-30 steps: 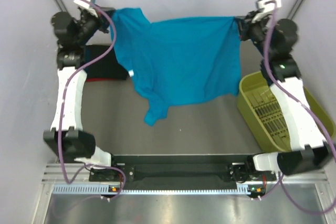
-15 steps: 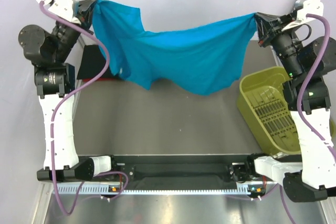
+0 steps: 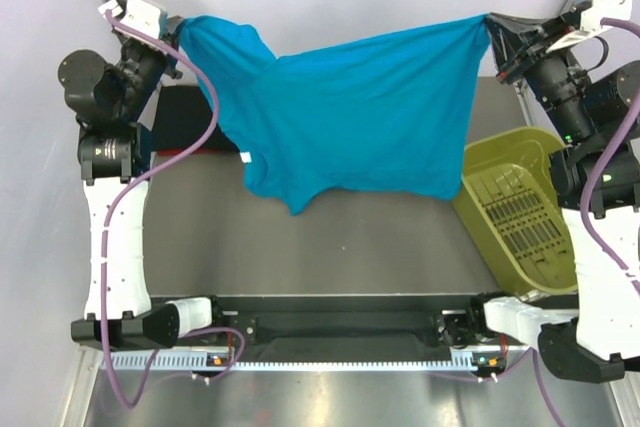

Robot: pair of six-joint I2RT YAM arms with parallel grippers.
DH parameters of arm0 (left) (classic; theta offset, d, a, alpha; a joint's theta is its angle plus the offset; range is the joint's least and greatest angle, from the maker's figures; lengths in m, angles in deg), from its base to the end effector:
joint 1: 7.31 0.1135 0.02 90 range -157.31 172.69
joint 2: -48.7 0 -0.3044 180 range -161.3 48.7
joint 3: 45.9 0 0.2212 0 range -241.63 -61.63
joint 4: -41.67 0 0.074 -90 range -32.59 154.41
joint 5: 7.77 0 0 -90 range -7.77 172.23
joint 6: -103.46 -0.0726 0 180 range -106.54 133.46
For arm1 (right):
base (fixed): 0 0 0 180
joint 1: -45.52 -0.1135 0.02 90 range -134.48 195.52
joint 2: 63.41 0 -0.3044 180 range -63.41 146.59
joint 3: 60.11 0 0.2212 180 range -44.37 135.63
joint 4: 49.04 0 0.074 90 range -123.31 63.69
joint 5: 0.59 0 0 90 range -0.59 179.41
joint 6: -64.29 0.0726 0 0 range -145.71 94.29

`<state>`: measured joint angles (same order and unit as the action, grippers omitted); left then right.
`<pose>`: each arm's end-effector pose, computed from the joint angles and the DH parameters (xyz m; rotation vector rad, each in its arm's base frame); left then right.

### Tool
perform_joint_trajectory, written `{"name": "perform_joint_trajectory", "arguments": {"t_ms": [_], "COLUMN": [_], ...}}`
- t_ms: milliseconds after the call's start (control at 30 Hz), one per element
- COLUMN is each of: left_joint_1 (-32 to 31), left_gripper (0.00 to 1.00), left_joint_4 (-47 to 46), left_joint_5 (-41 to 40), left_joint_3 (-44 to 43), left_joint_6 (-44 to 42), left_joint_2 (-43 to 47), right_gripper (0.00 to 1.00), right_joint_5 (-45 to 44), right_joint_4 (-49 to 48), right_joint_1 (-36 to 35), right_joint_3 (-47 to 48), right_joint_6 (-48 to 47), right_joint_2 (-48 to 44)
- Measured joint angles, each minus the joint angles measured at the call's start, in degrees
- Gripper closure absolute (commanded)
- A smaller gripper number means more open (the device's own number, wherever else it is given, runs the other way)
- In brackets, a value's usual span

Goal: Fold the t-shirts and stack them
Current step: Flatten the tshirt out

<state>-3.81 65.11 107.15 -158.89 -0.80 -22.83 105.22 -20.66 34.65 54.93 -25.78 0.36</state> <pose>0.2238 -0.0170 0.5919 0.4882 1.1902 -0.0071 0.1498 0.0489 0.6151 -0.3548 1.1395 0.3272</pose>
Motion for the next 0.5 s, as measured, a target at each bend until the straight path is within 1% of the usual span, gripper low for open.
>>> {"name": "perform_joint_trajectory", "arguments": {"t_ms": [100, 233, 367, 500], "left_joint_1": [0.0, 0.1, 0.1, 0.1], "left_gripper": [1.00, 1.00, 1.00, 1.00], "left_joint_4": [-0.2, -0.5, -1.2, -1.2], "left_joint_5": [-0.4, -0.5, -0.9, -1.9], "left_joint_3": [0.2, 0.2, -1.0, -5.6], "left_joint_6": [1.0, 2.5, 4.3, 5.4], "left_joint_2": [1.7, 6.8, 14.2, 19.5], "right_gripper": [1.00, 1.00, 1.00, 1.00], "right_joint_5": [3.4, 7.1, 9.9, 11.4], "right_joint_4": [-0.8, -1.3, -1.9, -2.8], "right_joint_1": [-0.4, -0.7, -0.7, -0.7], "right_joint_3": [-0.7, -4.6, -5.9, -5.1], "right_joint_6": [2.3, 6.0, 10.0, 12.9], "right_joint_2": [-0.8, -5.4, -12.5, -20.7]}}
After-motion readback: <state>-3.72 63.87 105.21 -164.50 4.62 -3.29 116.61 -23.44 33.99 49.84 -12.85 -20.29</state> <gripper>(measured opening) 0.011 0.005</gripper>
